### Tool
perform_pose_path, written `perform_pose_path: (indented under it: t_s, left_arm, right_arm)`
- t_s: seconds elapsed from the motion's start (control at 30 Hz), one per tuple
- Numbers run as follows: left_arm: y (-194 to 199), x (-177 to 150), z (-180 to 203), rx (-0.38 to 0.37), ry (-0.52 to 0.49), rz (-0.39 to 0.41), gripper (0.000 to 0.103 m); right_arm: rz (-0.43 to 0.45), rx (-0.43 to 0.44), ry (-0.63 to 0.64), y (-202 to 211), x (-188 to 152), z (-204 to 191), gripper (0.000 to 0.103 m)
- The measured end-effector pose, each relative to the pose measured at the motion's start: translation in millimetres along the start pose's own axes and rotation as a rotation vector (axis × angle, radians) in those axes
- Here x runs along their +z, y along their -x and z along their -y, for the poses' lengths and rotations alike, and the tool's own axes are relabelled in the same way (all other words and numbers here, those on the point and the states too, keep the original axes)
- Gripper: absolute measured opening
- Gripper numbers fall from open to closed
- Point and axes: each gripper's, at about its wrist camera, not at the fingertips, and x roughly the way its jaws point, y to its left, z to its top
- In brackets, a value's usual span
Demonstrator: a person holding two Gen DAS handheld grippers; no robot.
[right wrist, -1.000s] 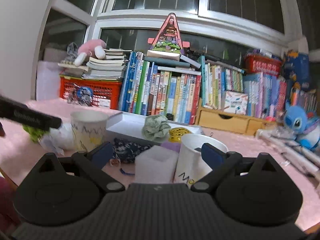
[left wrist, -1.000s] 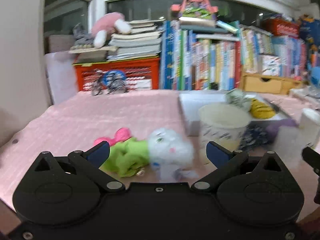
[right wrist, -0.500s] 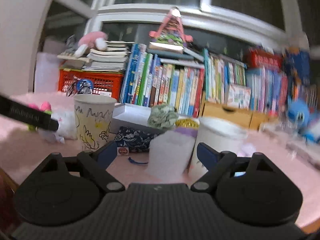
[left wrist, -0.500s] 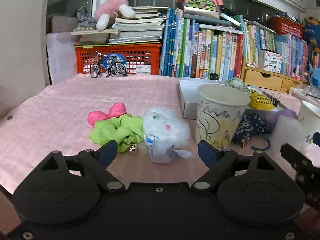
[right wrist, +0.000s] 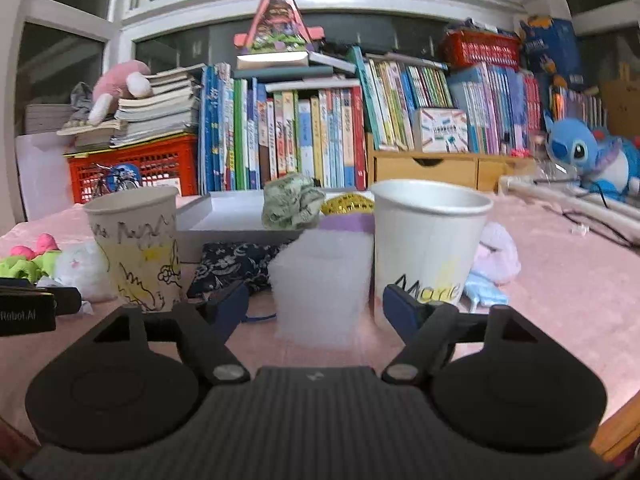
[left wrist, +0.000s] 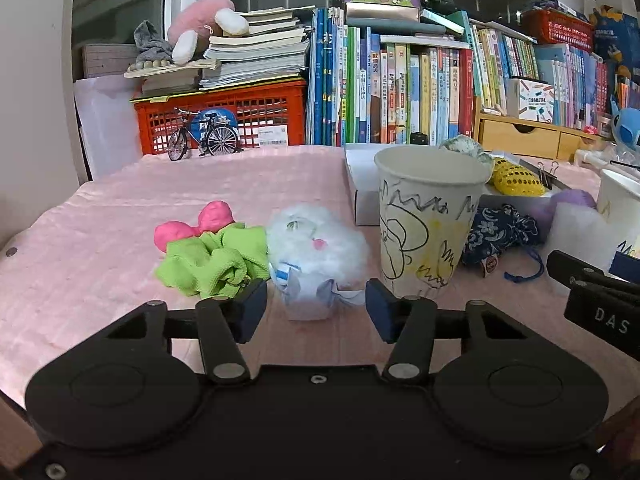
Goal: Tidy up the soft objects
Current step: 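Grasp the white fluffy ball with the left tool while the right tool grasps the white foam block, then lift and carry the fluffy ball and foam block with both tools to the tray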
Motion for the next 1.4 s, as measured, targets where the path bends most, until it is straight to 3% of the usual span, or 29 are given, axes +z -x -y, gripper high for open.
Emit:
perform_pose_path:
  t_s: [0.3,0.47,0.57,1.0,1.4]
  left_arm:
    - [-8,-2,2,-0.003,0.0,-0.007,0.042]
    - [-7,-3,0,0.011,0.007,-0.002,0.03]
    - [-7,-3,0,0.007,0.005,-0.005,0.028]
    - [25,13,-1,-0.047,0.018,0.047,0.027]
    - [52,59,-9,-0.059,0.025,0.146,0.027]
  right_arm:
    - [-0.009,-0.039,-0.019,-9,3,-6,0.07]
    - [-0.015,-0.047,-0.019,-11,3,-6,0.061]
    - [-0.018,-0.053,-0.021,-11,3,-6,0.056]
    - [0.027,-0.024,0.034,8,2,-11,0.051]
    - [0.134,0.036,0.029,37,23,-5,0.05]
